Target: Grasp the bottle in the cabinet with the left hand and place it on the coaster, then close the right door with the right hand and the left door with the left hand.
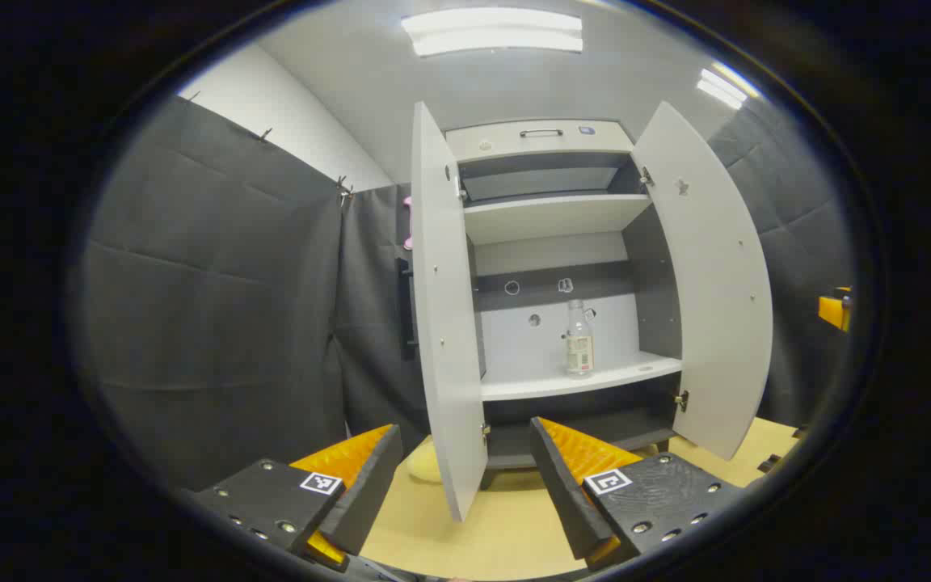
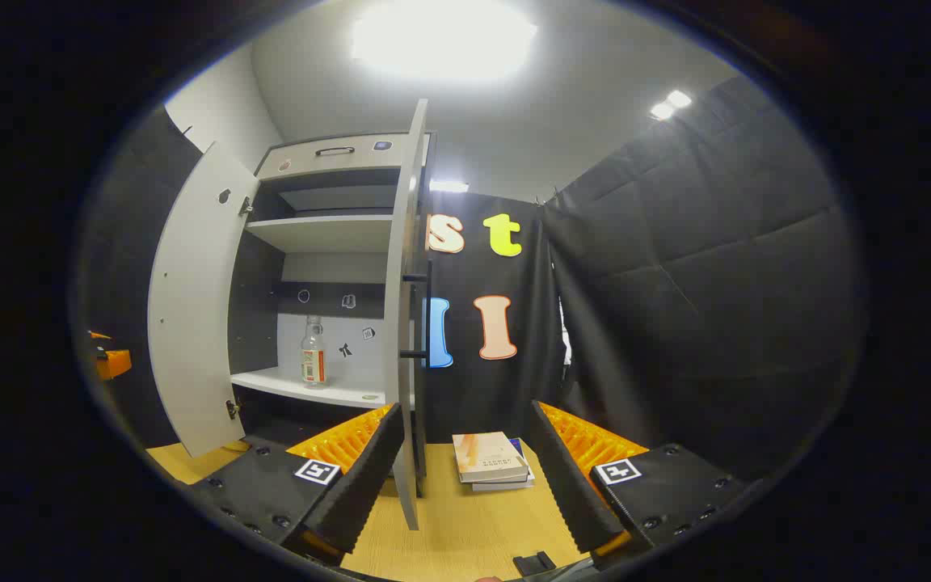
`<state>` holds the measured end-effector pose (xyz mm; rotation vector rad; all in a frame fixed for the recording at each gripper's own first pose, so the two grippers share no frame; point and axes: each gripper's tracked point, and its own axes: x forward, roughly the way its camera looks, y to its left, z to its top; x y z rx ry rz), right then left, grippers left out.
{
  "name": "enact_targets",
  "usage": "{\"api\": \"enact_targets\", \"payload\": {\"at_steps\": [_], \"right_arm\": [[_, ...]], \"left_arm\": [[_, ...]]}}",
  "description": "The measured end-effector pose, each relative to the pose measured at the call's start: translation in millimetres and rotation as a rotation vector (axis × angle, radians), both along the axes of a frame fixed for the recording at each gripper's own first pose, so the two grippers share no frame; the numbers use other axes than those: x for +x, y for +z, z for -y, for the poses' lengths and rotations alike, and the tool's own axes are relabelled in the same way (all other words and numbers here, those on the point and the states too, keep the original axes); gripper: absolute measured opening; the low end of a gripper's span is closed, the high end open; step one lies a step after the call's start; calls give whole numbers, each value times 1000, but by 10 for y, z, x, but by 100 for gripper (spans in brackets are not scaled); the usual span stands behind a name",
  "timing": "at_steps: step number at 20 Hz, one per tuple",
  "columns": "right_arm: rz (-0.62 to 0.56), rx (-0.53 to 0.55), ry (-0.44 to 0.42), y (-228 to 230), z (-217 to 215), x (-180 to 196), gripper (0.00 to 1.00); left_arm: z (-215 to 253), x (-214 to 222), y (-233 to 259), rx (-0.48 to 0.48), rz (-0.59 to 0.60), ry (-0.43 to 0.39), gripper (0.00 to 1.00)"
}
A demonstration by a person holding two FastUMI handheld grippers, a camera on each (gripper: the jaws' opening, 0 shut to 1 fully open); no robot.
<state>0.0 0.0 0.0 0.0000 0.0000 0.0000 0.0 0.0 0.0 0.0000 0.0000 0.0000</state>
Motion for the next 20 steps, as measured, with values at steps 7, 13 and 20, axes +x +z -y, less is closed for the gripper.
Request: {"api": "enact_targets", "payload": {"at_steps": [7, 13, 20], "right_arm": [[2, 3, -1, 52, -5, -52, 99], [-5, -10, 0, 38, -29, -71, 99], [-15, -19, 9, -11, 76, -70, 99]], "left_arm": [[-245, 44, -8, -10, -7, 14, 91], [-254, 65, -44, -14, -8, 11, 91], [-142, 108, 9, -19, -5, 16, 92]]}}
